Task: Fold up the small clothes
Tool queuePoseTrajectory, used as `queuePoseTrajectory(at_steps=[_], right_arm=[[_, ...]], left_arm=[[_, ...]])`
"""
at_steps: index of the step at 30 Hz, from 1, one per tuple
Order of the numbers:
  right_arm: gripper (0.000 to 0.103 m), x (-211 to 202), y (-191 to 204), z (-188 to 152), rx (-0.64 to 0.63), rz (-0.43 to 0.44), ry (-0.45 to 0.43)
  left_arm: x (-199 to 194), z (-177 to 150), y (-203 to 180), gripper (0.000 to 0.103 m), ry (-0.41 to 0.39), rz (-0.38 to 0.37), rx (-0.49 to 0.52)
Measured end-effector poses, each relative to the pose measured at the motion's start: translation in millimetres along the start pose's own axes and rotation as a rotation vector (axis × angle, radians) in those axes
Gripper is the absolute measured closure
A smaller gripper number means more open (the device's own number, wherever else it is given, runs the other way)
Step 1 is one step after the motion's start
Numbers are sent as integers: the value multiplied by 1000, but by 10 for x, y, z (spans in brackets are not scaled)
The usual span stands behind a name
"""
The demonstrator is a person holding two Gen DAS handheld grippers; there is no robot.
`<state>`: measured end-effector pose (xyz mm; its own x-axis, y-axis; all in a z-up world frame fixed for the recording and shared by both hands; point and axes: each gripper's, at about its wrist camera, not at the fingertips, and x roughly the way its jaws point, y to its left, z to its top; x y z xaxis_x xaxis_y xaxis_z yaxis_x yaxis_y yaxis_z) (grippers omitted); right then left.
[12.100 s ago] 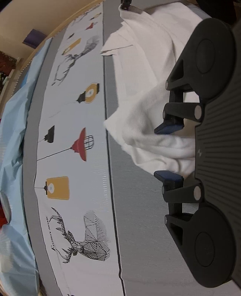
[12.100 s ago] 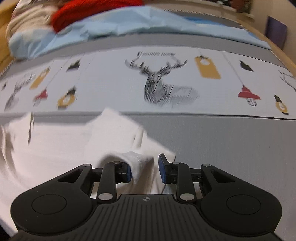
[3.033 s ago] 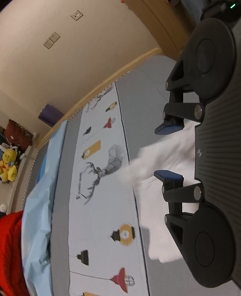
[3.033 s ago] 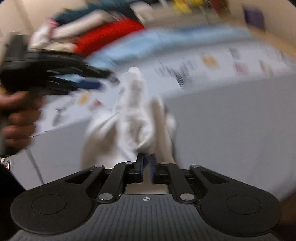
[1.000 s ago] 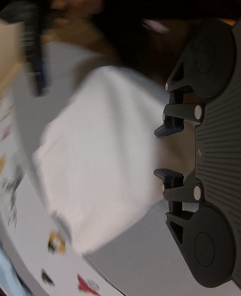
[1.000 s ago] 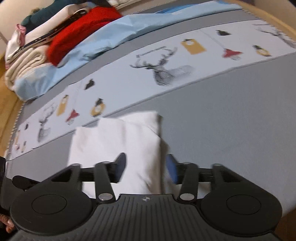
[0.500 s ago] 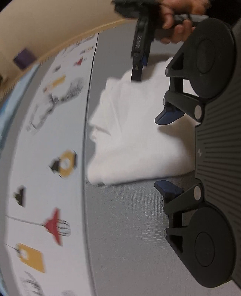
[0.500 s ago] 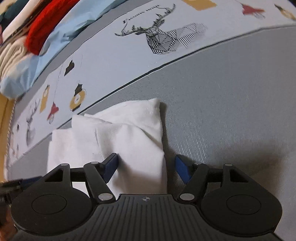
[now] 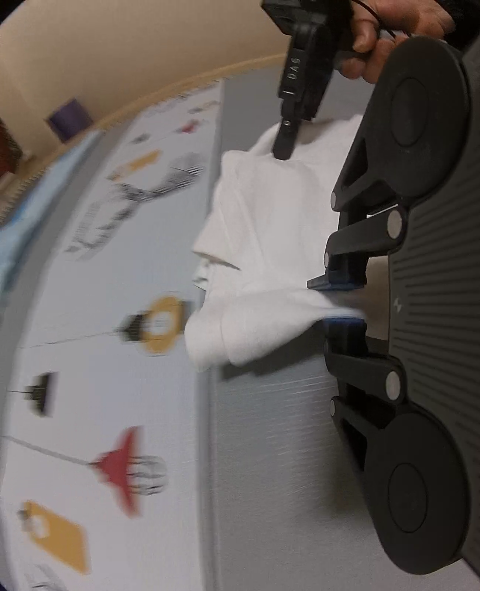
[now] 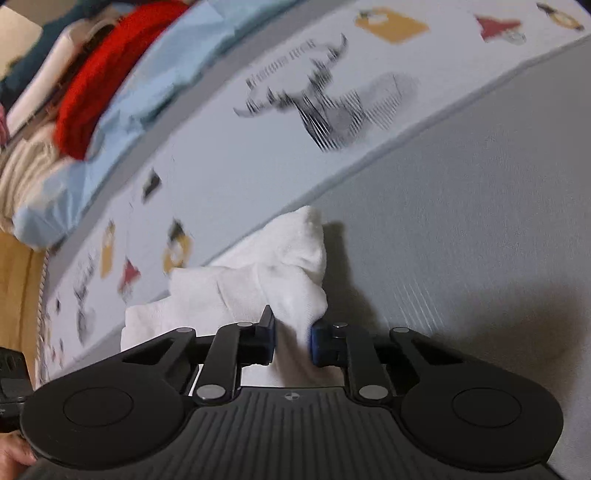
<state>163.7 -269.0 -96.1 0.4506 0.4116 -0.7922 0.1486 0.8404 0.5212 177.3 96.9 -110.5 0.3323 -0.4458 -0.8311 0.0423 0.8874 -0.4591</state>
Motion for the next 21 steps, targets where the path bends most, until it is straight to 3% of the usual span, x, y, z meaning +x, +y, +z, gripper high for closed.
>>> queuePoseTrajectory(at_steps=[3, 6, 8, 10, 11, 12, 14, 17, 18, 19, 21], right_arm=[[86, -37, 204, 95, -54, 36, -73], [86, -76, 469, 199, -143, 73, -154], [85, -84, 654, 271, -224, 85, -216], [75, -44, 746, 354, -267, 65, -272], [70, -14, 765, 394, -274, 12, -301], [61, 24, 756, 435, -267, -60, -311], [62, 84, 686, 485, -230, -150, -274], [62, 110, 570, 476, -191, -97, -191], [61, 137, 567, 456, -219, -94, -162], [58, 171, 551, 428, -247, -109, -132], [50, 270, 458, 368, -227, -165, -79]], left_arm=[[-248, 186, 19, 92, -116, 4, 25], [-453, 362, 49, 102, -237, 38, 53], [-634, 463, 79, 103, -375, 48, 69], [-782, 539, 162, 100, -466, 62, 26], [-814, 554, 208, 100, -478, 56, -2], [-807, 550, 238, 100, -463, 41, -21], [-688, 521, 206, 100, -365, 12, 1], [-440, 420, 78, 76, -195, 10, 79], [-359, 371, 80, 56, -160, 7, 77], [-297, 337, 91, 44, -130, 4, 62], [-139, 278, 138, 41, -75, 8, 11]])
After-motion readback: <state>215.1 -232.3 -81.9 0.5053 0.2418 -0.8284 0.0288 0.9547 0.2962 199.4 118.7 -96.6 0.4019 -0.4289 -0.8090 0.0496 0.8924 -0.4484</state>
